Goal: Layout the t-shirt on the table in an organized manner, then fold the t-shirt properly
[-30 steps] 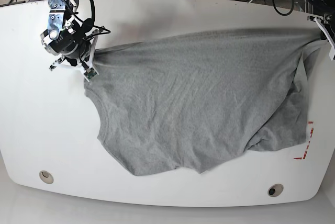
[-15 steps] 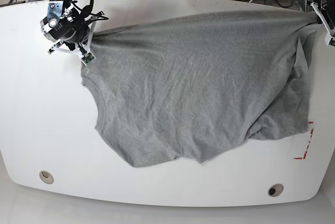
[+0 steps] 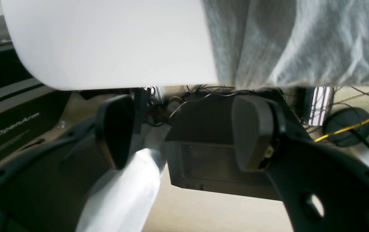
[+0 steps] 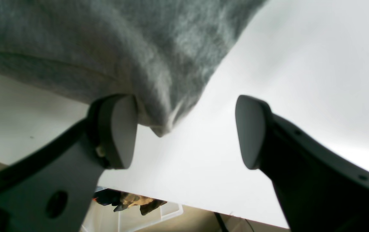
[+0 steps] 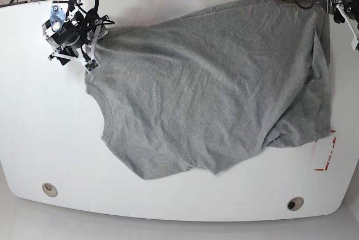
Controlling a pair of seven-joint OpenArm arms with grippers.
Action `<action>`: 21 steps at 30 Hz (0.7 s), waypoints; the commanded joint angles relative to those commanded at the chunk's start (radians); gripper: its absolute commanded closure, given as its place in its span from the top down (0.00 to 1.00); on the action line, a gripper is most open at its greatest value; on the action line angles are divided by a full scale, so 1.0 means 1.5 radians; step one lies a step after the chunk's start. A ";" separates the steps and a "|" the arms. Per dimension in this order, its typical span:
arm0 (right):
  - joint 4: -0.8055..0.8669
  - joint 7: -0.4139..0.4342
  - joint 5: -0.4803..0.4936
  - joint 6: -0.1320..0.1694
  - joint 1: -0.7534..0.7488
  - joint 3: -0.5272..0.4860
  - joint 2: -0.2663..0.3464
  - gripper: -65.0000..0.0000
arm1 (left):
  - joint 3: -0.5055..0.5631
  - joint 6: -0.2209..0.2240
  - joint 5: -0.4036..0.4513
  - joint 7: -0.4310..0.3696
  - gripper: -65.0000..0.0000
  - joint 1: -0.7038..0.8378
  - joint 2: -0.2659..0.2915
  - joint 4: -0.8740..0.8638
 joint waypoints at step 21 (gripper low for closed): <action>-0.109 0.006 0.005 0.001 0.268 -0.006 -0.034 0.69 | 0.110 0.000 0.109 -0.109 0.68 -0.475 -0.025 -0.339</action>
